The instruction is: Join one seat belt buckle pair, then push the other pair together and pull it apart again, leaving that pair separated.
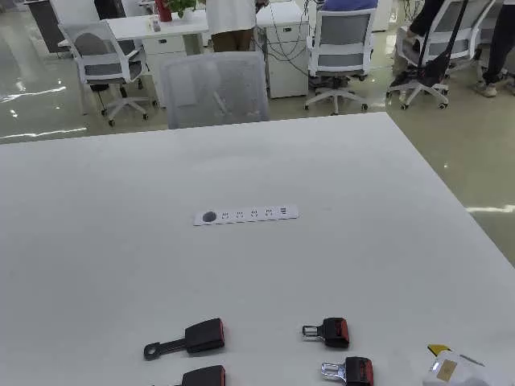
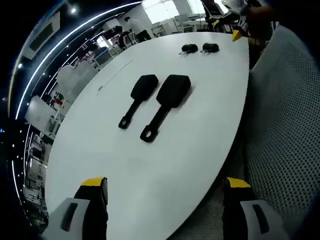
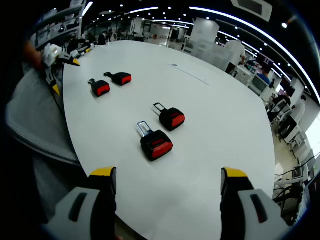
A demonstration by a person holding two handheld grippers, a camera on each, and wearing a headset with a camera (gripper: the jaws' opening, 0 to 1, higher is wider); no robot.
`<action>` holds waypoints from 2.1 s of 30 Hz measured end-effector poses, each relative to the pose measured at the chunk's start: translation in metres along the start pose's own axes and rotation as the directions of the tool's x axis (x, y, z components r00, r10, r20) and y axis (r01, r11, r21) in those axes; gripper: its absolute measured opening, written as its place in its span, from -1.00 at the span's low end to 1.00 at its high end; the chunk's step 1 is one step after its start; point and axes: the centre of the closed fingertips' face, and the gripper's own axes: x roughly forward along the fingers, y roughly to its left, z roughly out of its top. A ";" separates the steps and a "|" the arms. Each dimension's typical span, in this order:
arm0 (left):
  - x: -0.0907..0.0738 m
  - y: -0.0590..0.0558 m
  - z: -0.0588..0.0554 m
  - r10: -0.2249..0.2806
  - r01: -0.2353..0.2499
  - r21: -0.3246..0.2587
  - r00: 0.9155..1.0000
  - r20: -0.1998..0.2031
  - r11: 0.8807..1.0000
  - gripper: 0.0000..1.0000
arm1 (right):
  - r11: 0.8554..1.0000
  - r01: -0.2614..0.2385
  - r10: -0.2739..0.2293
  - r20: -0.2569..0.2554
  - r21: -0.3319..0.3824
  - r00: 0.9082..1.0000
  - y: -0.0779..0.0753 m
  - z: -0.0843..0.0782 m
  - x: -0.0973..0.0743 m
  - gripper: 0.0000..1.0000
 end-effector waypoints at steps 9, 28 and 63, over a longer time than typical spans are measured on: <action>0.001 0.000 -0.001 -0.008 0.008 -0.001 1.000 0.001 1.000 0.98 | 1.000 -0.024 0.024 0.009 0.010 1.000 0.008 0.004 -0.001 0.76; -0.004 0.005 0.011 0.019 -0.018 -0.017 0.998 0.054 1.000 0.95 | 1.000 -0.003 0.003 0.008 -0.029 1.000 0.011 0.011 -0.010 0.82; -0.005 0.004 0.014 0.015 -0.013 -0.035 0.998 0.068 0.999 0.87 | 1.000 0.002 -0.003 -0.039 -0.027 0.999 0.002 0.000 -0.015 0.72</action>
